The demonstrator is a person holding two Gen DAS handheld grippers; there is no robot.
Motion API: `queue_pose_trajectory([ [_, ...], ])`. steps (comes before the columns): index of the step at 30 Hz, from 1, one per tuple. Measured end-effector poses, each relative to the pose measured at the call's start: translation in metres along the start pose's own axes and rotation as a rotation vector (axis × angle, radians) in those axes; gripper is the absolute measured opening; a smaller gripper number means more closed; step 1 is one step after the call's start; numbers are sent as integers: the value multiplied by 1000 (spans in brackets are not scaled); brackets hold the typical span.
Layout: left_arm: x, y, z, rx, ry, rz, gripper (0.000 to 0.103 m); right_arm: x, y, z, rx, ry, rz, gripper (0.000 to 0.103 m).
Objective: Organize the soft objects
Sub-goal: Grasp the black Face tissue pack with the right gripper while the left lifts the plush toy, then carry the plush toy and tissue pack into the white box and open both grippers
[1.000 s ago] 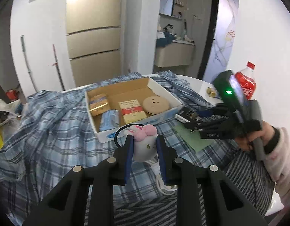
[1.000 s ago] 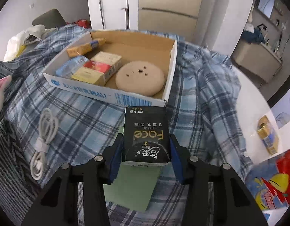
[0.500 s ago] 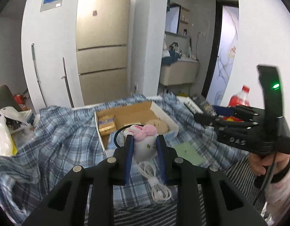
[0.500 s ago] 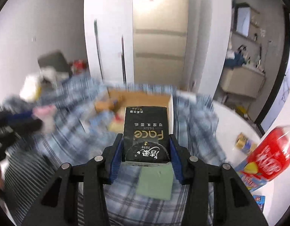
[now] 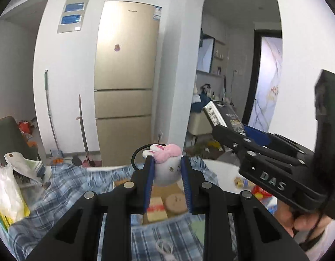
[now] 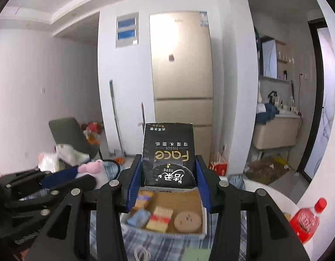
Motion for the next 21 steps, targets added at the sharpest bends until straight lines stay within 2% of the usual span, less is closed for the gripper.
queue_pose_trajectory([
  [4,14,14,6,18,-31,-13,27,13,4,-3,-23,29,-46,45],
  [6,15,23,9,9,-58,-8,27,15,5,-2,-55,34,-89,45],
  [9,14,37,11,26,-60,-1,27,15,9,-1,-59,32,-105,45],
  [13,7,56,15,9,-64,24,27,4,22,-13,-53,73,-81,45],
  [21,-32,116,30,35,-71,147,27,-26,65,-26,-66,73,31,45],
])
Point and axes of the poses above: each gripper's, at about its wrist camera, not at the fingertips, and y roughly the way its jaws point, z to its left, x to its top, the point moved 1 cm from there along y, roughly the way its jaws point, and after that the axes turned 1 degree about -x, right-handed, at the moved point
